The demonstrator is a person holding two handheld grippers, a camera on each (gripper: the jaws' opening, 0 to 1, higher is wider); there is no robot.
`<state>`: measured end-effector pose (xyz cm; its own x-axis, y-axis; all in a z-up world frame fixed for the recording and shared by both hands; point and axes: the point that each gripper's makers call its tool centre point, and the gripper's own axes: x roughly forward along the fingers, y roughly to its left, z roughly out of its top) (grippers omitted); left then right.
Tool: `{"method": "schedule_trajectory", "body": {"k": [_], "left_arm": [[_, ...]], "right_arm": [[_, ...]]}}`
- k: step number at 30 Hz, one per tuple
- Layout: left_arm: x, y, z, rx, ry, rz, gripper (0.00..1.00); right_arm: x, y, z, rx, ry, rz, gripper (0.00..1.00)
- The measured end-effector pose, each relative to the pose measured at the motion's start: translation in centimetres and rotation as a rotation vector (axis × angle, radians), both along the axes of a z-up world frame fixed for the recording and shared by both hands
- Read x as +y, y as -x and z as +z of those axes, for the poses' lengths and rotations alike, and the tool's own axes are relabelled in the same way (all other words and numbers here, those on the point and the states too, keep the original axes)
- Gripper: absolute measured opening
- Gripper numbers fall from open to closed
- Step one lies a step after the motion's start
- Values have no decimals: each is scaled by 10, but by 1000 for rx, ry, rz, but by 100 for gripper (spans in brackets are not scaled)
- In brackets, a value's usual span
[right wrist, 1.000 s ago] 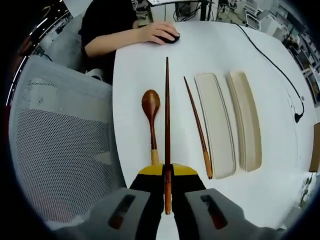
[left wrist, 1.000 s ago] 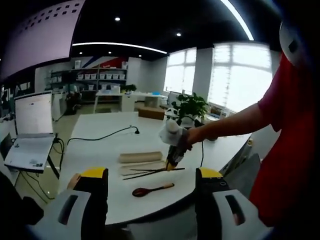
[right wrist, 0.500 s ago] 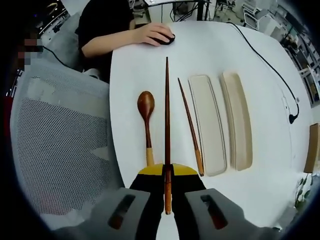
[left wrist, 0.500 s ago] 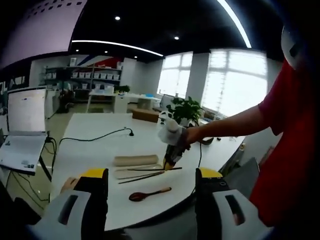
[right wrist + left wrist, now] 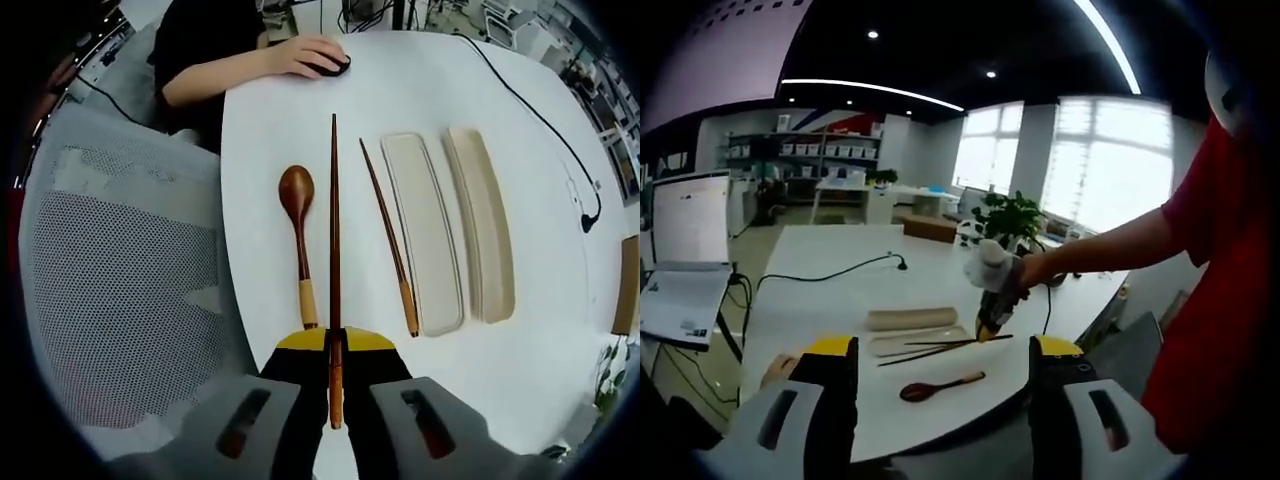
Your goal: Arrange the utensils inside the cutlery case until each visible utensil rests in its matching compartment.
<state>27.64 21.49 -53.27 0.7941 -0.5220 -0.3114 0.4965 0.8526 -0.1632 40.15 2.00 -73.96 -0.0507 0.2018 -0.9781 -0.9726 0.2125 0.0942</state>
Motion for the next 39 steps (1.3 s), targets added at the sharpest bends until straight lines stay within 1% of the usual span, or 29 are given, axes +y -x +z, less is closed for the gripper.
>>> {"method": "schedule_trajectory", "body": {"k": [12, 28, 30, 32, 35, 39], "left_arm": [[7, 6, 0, 2, -14, 32, 70], [7, 8, -1, 7, -37, 31, 69], [7, 7, 0, 6, -35, 27, 70], [6, 6, 1, 7, -36, 22, 70], [5, 6, 1, 5, -49, 14, 70], [3, 6, 0, 8, -47, 10, 70]], "right_arm": [[8, 5, -2, 14, 2, 19, 0], [9, 5, -4, 18, 11, 40, 0], [8, 2, -4, 3, 18, 55, 0], [7, -2, -2, 1, 28, 60, 0], [6, -11, 3, -13, 38, 70, 0], [6, -23, 9, -27, 37, 69, 0]]}}
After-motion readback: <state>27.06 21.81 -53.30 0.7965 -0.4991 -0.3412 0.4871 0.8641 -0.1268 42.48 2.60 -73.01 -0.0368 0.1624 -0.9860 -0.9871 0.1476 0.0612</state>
